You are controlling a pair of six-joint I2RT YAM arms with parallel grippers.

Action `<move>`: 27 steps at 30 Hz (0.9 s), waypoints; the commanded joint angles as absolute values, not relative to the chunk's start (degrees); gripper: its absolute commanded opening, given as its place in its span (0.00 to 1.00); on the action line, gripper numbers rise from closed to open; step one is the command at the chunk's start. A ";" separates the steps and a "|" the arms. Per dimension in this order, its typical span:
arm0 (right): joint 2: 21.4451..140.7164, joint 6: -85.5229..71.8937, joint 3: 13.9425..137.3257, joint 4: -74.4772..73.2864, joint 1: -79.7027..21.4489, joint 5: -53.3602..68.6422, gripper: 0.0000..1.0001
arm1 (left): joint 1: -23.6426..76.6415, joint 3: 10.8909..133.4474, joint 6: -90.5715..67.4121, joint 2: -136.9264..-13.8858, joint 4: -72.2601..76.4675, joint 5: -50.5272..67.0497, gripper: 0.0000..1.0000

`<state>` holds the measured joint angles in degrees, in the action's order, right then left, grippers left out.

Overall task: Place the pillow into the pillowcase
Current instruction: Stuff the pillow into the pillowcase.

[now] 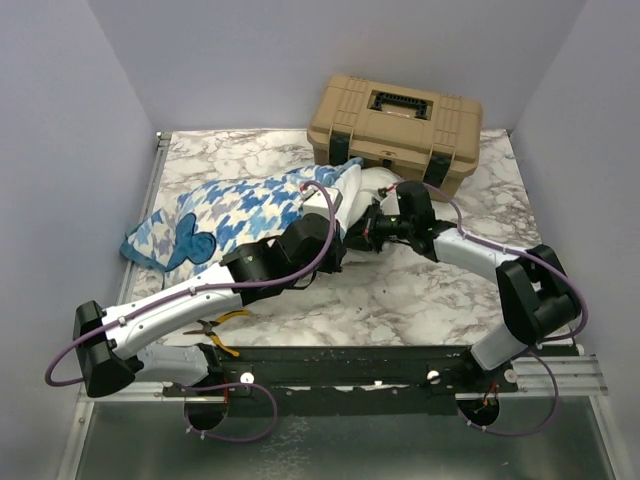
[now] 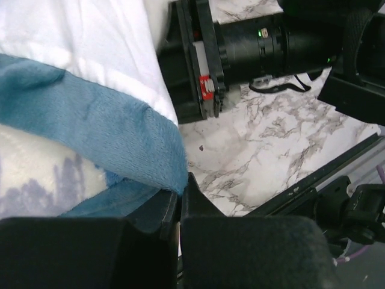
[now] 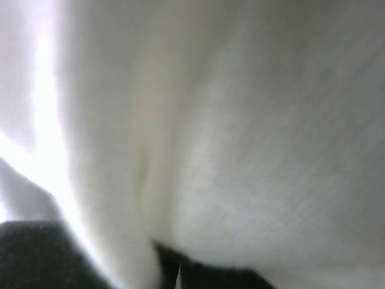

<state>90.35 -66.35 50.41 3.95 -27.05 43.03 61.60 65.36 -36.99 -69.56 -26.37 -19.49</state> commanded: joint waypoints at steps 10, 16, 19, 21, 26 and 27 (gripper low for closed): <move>101.66 -89.45 56.02 54.32 -35.96 50.44 0.00 | 62.48 79.00 -31.06 -76.93 -11.42 -2.25 0.00; 109.60 -93.27 59.24 65.18 -40.39 55.41 0.00 | 62.55 86.23 -31.29 -78.82 -9.58 2.01 0.00; 113.04 -93.67 61.52 67.33 -42.66 59.27 0.00 | 62.58 86.62 -31.64 -77.61 -8.75 1.38 0.00; 114.40 -95.89 61.76 71.80 -43.71 60.43 0.00 | 62.53 85.88 -31.09 -76.31 -8.57 -0.35 0.00; 115.93 -106.42 62.72 88.88 -44.65 63.55 0.00 | 62.50 82.58 -30.24 -72.58 -8.64 -8.97 0.00; 116.00 -109.07 63.17 92.40 -44.67 63.75 0.00 | 62.45 82.64 -30.16 -72.21 -8.65 -11.10 0.00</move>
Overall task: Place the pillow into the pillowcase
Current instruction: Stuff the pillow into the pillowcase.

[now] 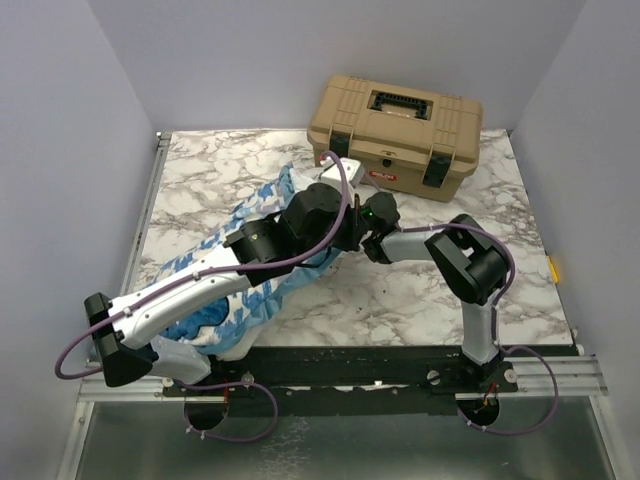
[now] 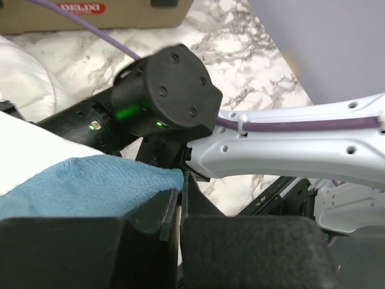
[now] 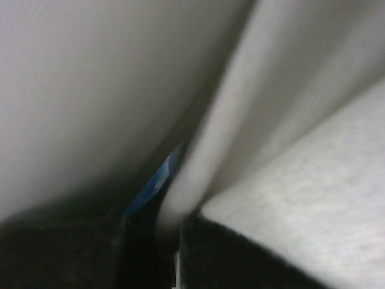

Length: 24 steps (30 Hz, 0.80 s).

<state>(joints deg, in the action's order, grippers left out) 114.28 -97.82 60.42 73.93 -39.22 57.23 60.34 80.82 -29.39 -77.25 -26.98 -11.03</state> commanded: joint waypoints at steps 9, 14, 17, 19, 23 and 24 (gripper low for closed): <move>114.39 -106.11 67.16 89.48 -48.96 76.50 0.00 | 61.33 99.19 -26.75 -82.34 -9.14 -5.92 0.00; 110.95 -90.90 67.13 71.91 -48.86 79.76 0.00 | 60.77 111.87 -29.00 -90.52 -9.05 2.56 0.00; 107.53 -89.76 67.17 70.74 -45.88 78.13 0.00 | 59.97 117.97 -30.84 -93.66 -8.90 5.24 0.00; 103.30 -86.02 67.46 64.99 -42.20 76.19 0.00 | 59.56 121.29 -31.50 -95.35 -7.94 6.56 0.00; 93.59 -47.50 77.10 7.52 -37.21 66.32 0.00 | 58.21 127.66 -33.77 -98.98 -6.94 8.87 0.01; 93.38 -37.85 81.04 -6.44 -36.91 62.11 0.00 | 57.60 127.83 -34.92 -99.09 -7.06 8.00 0.11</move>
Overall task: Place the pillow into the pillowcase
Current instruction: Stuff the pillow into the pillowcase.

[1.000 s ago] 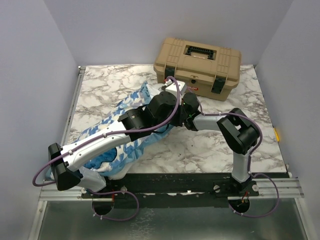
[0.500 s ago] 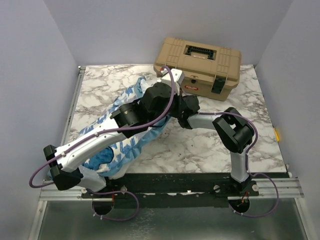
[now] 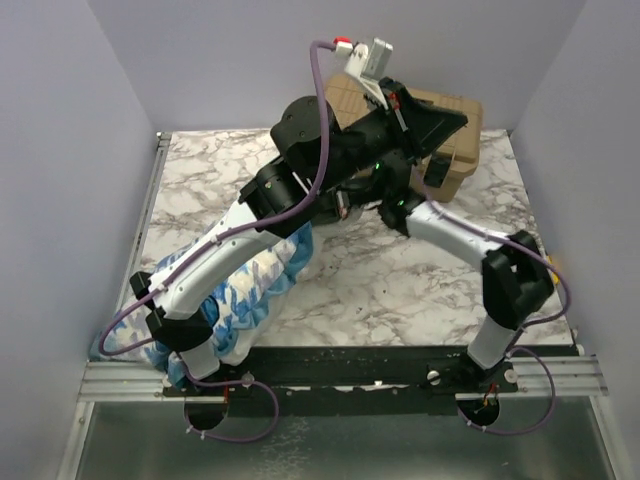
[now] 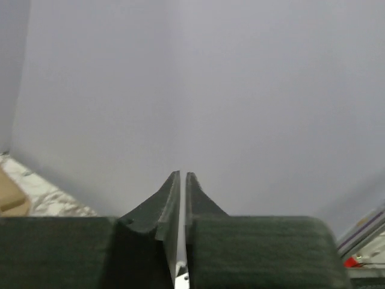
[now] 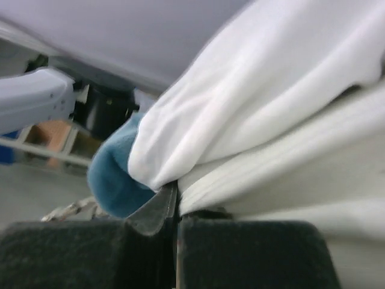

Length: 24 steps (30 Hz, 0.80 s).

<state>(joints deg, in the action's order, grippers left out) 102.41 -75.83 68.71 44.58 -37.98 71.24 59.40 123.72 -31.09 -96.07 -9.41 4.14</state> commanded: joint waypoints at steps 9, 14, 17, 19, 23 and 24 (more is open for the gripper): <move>87.08 -27.87 80.25 -35.72 -35.04 31.82 0.57 | 46.55 99.65 -37.35 -78.17 -23.75 -23.56 0.87; 82.62 -23.94 83.42 -45.66 -34.65 23.04 0.85 | 43.31 93.32 -35.34 -73.15 -36.92 -33.25 0.95; 83.29 -22.25 86.86 -49.93 -31.37 20.99 0.89 | 40.04 91.08 -36.68 -74.34 -42.36 -29.14 0.98; 85.22 -20.87 88.26 -51.85 -27.58 21.58 0.89 | 37.30 88.94 -38.00 -75.88 -42.71 -21.26 0.98; 88.65 -18.48 87.73 -50.04 -19.90 24.95 0.90 | 34.29 85.61 -39.69 -79.91 -39.93 -11.35 0.99; 90.23 -17.61 87.95 -49.87 -18.36 26.01 0.90 | 33.94 84.71 -39.46 -80.87 -38.09 -9.42 0.99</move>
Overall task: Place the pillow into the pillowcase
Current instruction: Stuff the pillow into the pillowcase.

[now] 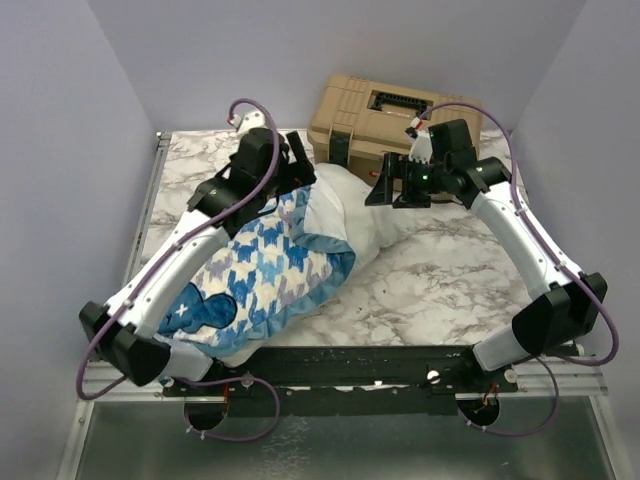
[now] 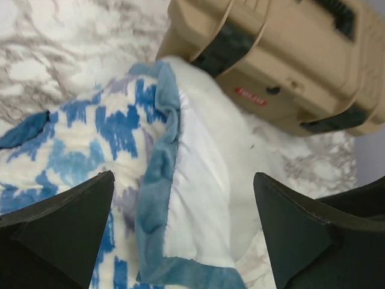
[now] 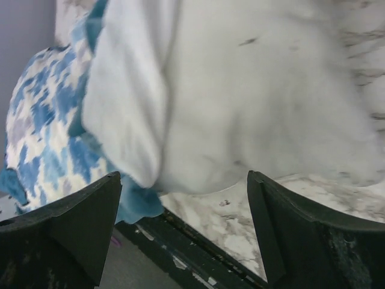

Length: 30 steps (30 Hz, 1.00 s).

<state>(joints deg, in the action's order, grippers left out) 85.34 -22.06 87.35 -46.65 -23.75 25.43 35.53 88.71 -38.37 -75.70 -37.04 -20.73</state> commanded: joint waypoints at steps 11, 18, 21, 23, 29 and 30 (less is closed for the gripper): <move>106.78 -21.03 86.45 -37.45 -15.30 39.84 0.89 | 32.02 91.17 -36.30 -99.28 -30.18 4.50 0.27; 102.47 -34.69 70.40 -15.42 -17.00 59.08 0.14 | 37.25 105.98 -37.39 -101.59 -28.74 8.43 0.00; 95.43 -47.02 60.96 1.22 -17.19 62.73 0.00 | 40.35 112.62 -41.49 -103.49 -23.93 14.00 0.00; 90.10 -55.28 55.68 11.54 -17.23 62.33 0.00 | 42.72 118.44 -44.09 -106.55 -21.74 16.10 0.00; 75.48 -70.77 45.57 28.40 -17.38 55.07 0.00 | 50.72 143.82 -51.20 -118.77 -18.13 18.13 0.00; 73.64 -71.48 45.19 29.66 -17.44 54.04 0.00 | 51.75 147.30 -53.35 -120.45 -15.74 18.80 0.00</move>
<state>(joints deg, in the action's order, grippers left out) 80.51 -59.27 47.48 13.15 -15.79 54.63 46.28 132.73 -43.57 -114.32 -32.64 11.49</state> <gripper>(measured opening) 0.023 0.017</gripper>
